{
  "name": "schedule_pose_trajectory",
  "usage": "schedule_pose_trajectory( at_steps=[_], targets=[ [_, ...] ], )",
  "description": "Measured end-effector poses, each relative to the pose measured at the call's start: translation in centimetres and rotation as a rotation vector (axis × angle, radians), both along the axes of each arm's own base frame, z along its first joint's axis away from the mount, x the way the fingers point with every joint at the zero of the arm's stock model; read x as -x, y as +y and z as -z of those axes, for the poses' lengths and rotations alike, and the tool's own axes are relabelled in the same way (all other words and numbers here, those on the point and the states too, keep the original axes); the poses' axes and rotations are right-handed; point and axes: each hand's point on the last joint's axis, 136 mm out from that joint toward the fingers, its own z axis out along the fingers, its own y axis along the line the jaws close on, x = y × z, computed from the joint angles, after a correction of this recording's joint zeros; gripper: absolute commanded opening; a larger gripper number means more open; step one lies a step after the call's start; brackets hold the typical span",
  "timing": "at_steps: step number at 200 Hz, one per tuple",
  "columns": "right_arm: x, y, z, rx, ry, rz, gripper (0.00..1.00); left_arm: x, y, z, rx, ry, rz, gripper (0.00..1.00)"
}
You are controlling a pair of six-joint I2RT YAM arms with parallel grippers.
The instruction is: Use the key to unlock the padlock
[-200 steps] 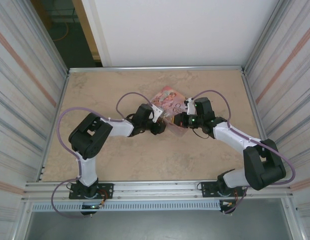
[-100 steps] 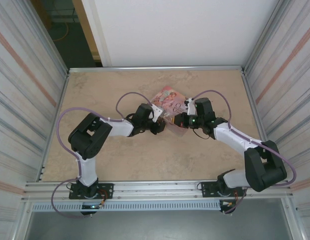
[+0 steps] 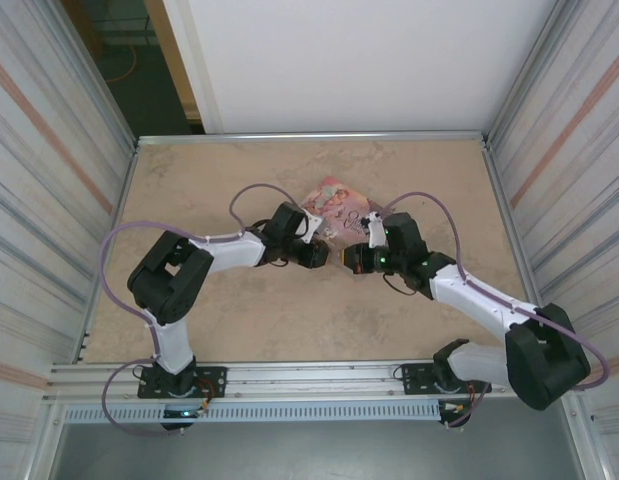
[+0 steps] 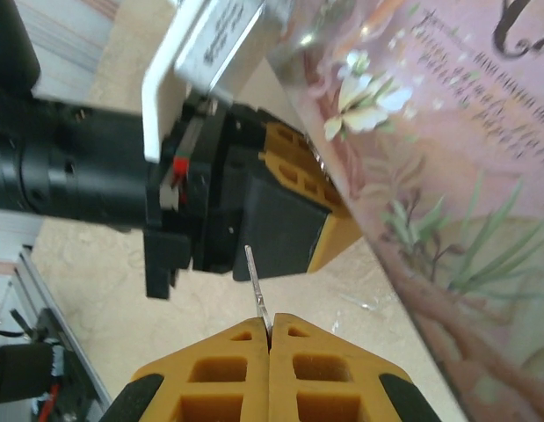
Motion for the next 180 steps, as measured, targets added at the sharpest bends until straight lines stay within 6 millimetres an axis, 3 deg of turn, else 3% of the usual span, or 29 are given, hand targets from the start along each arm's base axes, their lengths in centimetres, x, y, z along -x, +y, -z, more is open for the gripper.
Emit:
schedule_pose_trajectory(
  at_steps=[43,97,124,180],
  targets=[
    [2.7,-0.2,1.5,0.073,-0.077,-0.016,0.00,0.5,-0.8,-1.7,0.044,0.119,-0.038,0.18],
    [4.6,-1.8,5.0,0.187,-0.176,0.006,0.00,1.7,-1.2,-2.3,0.085,0.280,-0.101,0.17],
    [4.5,-2.1,5.5,0.210,-0.226,0.029,0.00,2.0,-1.3,-2.7,0.105,0.328,-0.130,0.17],
    [3.0,-1.3,4.6,0.198,-0.325,0.065,0.00,2.2,-1.5,-3.9,0.141,0.379,-0.172,0.16]
  ],
)
